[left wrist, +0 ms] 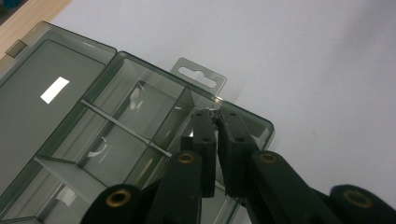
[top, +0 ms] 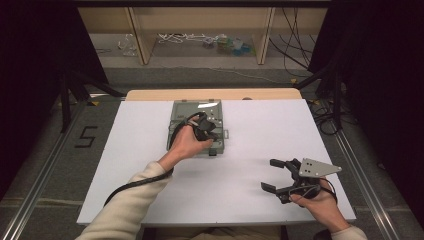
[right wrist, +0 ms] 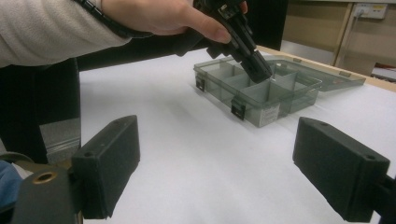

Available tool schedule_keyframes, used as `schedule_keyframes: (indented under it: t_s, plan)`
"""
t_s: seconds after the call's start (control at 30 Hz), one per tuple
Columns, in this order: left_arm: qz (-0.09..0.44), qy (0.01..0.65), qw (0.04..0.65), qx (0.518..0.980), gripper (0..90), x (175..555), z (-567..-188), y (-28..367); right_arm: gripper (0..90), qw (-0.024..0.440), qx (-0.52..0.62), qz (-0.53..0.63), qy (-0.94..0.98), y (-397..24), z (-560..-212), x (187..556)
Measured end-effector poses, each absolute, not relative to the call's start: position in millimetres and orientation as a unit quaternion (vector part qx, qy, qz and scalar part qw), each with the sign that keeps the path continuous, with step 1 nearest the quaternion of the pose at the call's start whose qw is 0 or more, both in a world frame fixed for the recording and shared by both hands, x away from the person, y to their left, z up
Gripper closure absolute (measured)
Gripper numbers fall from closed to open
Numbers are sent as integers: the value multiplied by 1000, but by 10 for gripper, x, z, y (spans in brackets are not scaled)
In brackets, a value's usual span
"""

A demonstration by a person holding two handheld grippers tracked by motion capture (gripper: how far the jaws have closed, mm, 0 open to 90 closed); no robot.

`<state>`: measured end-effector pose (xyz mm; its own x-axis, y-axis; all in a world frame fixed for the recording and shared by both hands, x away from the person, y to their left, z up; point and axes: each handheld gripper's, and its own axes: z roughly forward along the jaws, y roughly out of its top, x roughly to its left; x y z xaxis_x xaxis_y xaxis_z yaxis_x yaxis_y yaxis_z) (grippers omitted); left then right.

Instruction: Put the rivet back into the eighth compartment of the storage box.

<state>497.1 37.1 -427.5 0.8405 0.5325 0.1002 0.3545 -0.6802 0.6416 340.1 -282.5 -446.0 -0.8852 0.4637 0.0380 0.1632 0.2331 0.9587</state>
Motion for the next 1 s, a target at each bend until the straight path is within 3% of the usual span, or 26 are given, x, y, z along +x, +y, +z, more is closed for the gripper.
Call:
schedule_keyframes:
  t_s: [0.2,0.6,0.77,1.0]
  plan:
    - [155,252,334,895,695,4932,-4251,414,158,125,197,599,766,-2806,-4473,3412]
    - [163,271,406,858,166,4651,-4120,613,158,128,202,586,774,-2824,-4461,3402]
    - [161,277,422,848,78,4569,-4123,714,158,123,197,605,761,-2798,-4481,3417]
    - [140,278,453,835,49,4419,-4113,828,158,124,199,594,770,-2816,-4466,3406]
